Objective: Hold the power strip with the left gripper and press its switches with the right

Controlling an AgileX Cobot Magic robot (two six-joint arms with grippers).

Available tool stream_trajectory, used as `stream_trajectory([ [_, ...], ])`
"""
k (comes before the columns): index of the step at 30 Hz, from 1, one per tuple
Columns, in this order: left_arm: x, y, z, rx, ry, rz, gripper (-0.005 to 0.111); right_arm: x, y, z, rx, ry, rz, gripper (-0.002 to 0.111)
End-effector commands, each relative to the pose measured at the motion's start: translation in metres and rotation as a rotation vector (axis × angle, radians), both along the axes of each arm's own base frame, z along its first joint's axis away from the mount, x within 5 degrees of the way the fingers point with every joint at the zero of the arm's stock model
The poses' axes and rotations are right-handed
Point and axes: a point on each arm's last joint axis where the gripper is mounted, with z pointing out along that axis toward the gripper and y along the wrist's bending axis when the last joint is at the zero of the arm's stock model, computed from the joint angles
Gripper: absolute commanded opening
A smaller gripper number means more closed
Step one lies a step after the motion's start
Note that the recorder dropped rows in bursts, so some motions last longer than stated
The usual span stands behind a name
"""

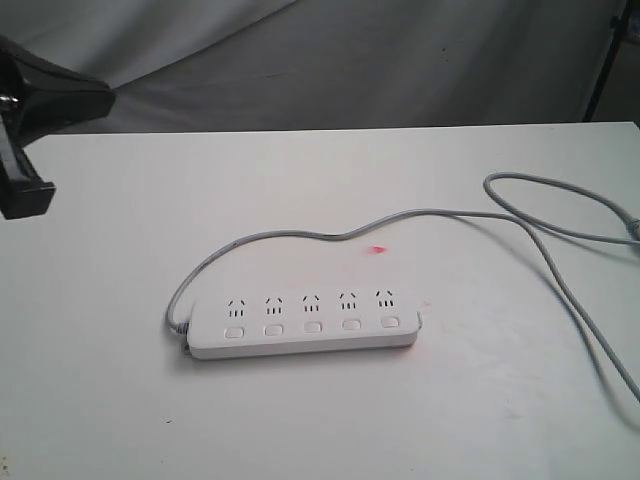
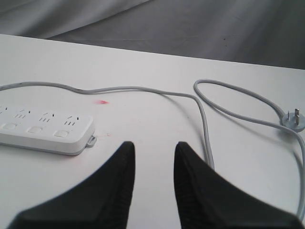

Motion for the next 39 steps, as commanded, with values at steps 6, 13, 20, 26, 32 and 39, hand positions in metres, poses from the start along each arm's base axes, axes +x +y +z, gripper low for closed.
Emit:
stream_trajectory([
  [6, -0.063, 0.026, 0.069, -0.194, -0.344, 0.208, 0.0, 0.0, 0.0, -0.001, 0.001, -0.003, -0.006, 0.027],
  [13, -0.119, 0.051, 0.098, -0.297, -0.557, 0.328, 0.0, 0.0, 0.0, -0.001, 0.001, -0.003, -0.006, 0.027],
  [20, -0.166, 0.068, 0.102, -0.336, -0.706, 0.519, 0.0, 0.0, 0.0, -0.001, 0.001, -0.003, -0.006, 0.027],
  [26, -0.198, 0.068, 0.088, -0.338, -0.81, 0.577, 0.0, 0.0, 0.0, -0.001, 0.001, -0.003, -0.006, 0.027],
  [32, -0.203, 0.074, 0.054, -0.382, -0.833, 0.647, 0.0, 0.0, 0.0, -0.001, 0.001, -0.003, -0.006, 0.027],
  [39, -0.191, 0.081, 0.009, -0.445, -0.756, 0.721, 0.0, 0.0, 0.0, -0.001, 0.001, -0.003, -0.006, 0.027],
])
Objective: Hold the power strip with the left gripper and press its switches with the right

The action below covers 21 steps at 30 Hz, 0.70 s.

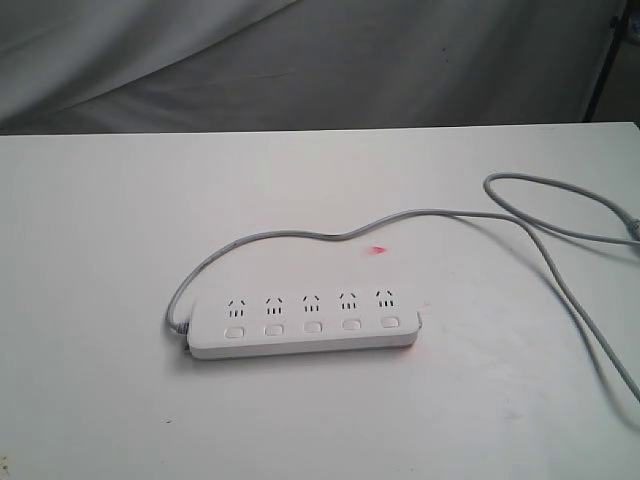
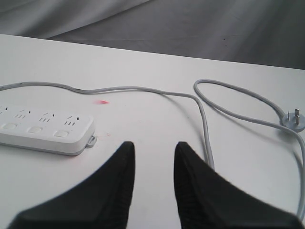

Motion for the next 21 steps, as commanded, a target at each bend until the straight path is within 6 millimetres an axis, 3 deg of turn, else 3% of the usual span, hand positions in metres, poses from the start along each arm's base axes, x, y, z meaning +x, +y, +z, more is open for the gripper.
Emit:
stream_trajectory([
  [1, 0.008, 0.005, -0.034, -0.072, 0.036, 0.023, 0.0, 0.0, 0.0, -0.001, -0.001, -0.002, -0.007, 0.027],
  [3, 0.009, 0.007, -0.054, -0.083, 0.047, 0.037, 0.0, 0.0, 0.0, -0.001, -0.001, -0.002, -0.007, 0.027],
  [11, 0.02, 0.01, -0.1, -0.15, 0.126, 0.042, 0.0, 0.0, 0.0, -0.001, -0.001, -0.002, -0.007, 0.027],
  [21, 0.021, 0.009, -0.104, -0.195, 0.16, 0.018, 0.0, 0.0, 0.0, -0.001, -0.001, -0.002, -0.007, 0.027],
])
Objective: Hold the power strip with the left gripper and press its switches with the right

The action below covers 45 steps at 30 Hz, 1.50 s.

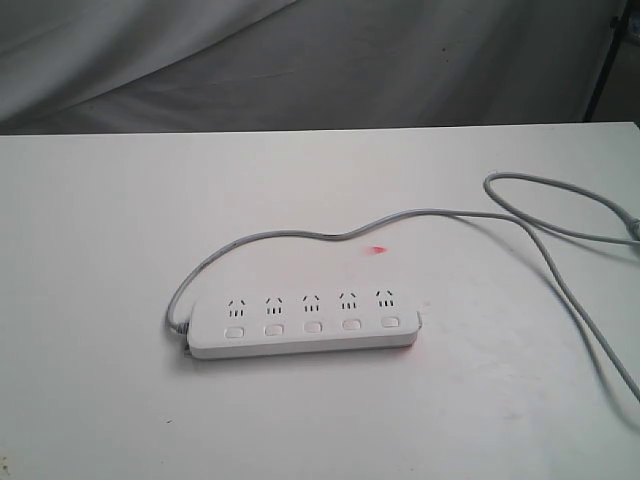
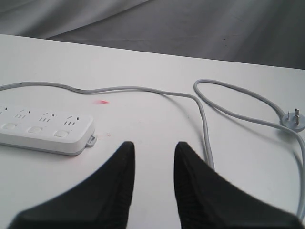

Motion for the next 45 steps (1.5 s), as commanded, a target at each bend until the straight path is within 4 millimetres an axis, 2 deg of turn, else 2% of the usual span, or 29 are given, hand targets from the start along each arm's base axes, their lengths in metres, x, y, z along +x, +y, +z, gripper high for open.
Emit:
stream_trajectory([
  [1, 0.001, 0.001, -0.006, -0.026, 0.046, 0.003, 0.0, 0.0, 0.0, -0.001, -0.001, -0.002, -0.007, 0.027],
  [5, 0.002, 0.006, -0.011, -0.113, 0.089, 0.041, 0.0, 0.0, 0.0, -0.001, -0.001, -0.002, -0.007, 0.027],
  [9, 0.004, 0.006, -0.018, -0.119, 0.106, 0.041, 0.0, 0.0, 0.0, -0.001, -0.001, -0.002, -0.007, 0.027],
  [18, 0.014, 0.006, -0.057, -0.137, 0.224, 0.032, 0.0, 0.0, 0.0, -0.001, -0.001, -0.002, -0.007, 0.027],
  [26, 0.017, 0.006, -0.081, -0.129, 0.301, 0.035, 0.0, 0.0, 0.0, -0.001, -0.001, -0.002, -0.007, 0.027],
  [28, 0.017, 0.006, -0.081, -0.131, 0.302, 0.035, 0.0, 0.0, 0.0, -0.001, -0.001, -0.002, -0.007, 0.027],
  [31, 0.016, 0.006, -0.092, -0.15, 0.431, 0.035, 0.0, 0.0, 0.0, -0.001, -0.001, -0.002, -0.007, 0.027],
  [45, 0.016, 0.006, -0.092, -0.145, 0.426, 0.035, 0.0, 0.0, 0.0, -0.001, -0.001, -0.002, -0.007, 0.027],
])
